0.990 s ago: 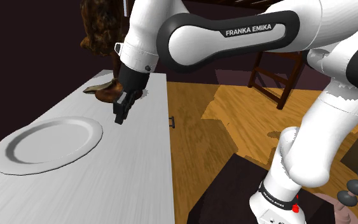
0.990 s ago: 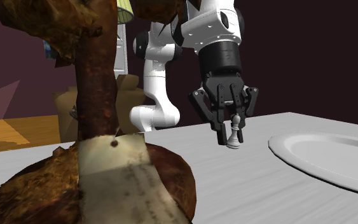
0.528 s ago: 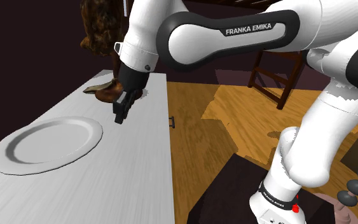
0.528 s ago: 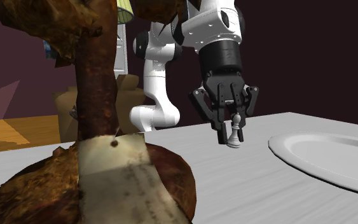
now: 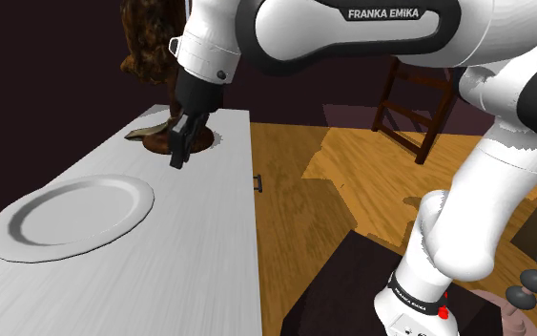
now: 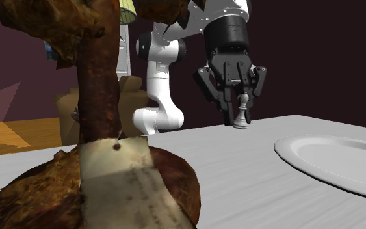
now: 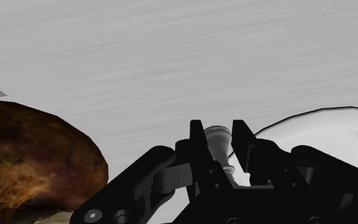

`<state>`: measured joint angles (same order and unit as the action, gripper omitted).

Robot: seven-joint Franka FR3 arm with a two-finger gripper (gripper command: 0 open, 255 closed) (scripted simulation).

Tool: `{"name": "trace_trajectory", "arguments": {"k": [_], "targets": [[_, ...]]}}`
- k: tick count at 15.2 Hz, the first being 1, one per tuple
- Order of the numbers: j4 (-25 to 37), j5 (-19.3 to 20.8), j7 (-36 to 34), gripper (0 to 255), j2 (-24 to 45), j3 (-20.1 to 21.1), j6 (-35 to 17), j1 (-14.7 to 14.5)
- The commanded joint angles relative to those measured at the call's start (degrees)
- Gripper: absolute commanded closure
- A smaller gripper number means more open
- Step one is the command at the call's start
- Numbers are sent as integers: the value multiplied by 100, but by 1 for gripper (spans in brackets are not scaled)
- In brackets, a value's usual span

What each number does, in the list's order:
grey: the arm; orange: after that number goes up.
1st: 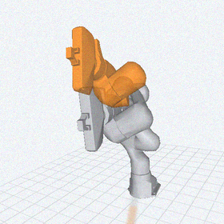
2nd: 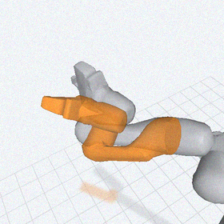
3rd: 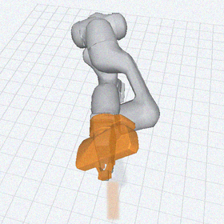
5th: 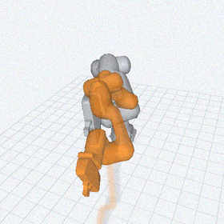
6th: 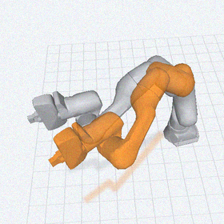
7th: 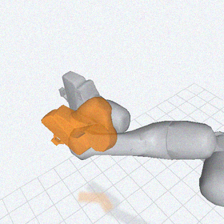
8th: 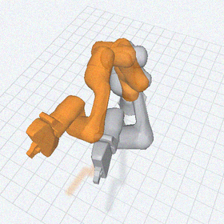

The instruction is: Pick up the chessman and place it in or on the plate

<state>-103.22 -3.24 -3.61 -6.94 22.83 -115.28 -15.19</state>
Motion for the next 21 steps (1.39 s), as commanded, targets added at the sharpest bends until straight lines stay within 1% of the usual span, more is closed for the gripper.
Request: {"name": "trace_trajectory", "arguments": {"k": [1, 8, 11, 14, 16, 18, 20, 21], "targets": [[176, 13, -10, 255, 23, 1, 157, 2], [799, 70, -51, 255, 135, 11, 676, 6], [1357, 442, -533, 255, 700, 283, 716, -169], [2029, 889, -1008, 255, 1339, 493, 837, -439], [2557, 1214, -1304, 255, 1808, 585, 972, -685], [3172, 1550, -1569, 255, 2315, 638, 1158, -988], [3932, 1896, -1792, 255, 2889, 646, 1417, -1367], [3784, 1867, -1794, 255, 2841, 632, 1312, -1343]]}}
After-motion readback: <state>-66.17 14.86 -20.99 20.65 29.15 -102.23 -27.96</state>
